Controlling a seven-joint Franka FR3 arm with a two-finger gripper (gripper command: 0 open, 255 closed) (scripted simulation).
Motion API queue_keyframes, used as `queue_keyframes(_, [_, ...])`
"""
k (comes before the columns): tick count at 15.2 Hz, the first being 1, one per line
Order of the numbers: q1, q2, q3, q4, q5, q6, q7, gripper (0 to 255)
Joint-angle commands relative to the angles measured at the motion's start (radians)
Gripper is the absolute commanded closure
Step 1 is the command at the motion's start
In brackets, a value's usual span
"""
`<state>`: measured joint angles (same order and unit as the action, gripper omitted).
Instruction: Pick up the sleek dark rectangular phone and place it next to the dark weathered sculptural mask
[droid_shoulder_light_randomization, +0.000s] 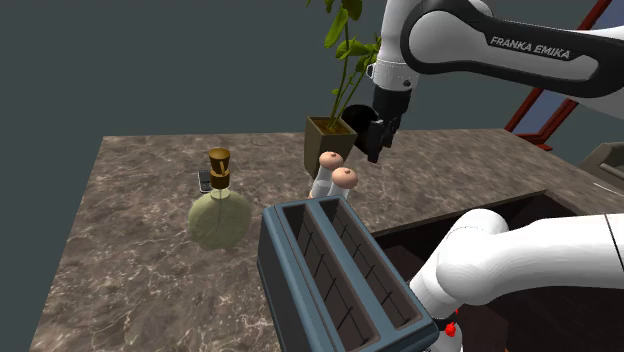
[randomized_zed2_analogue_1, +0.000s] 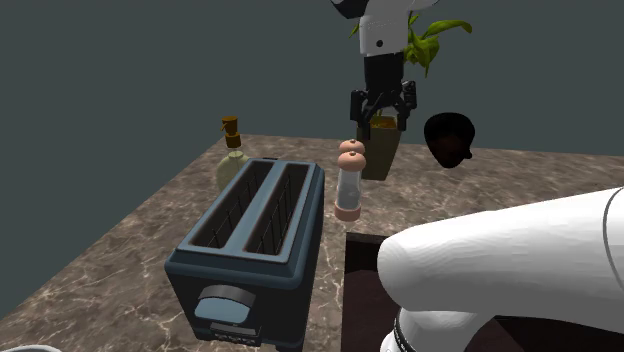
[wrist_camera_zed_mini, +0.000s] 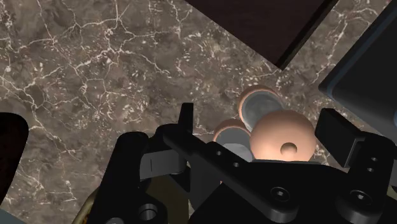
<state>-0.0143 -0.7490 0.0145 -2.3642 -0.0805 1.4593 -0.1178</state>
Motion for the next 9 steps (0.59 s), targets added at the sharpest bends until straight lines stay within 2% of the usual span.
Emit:
queue_keyframes(1, [0.000, 0.000, 0.000, 0.000, 0.000, 0.000, 0.000, 0])
queue_keyframes(9, [0.014, 0.207, 0.090, 0.018, 0.093, 0.213, 0.177, 0])
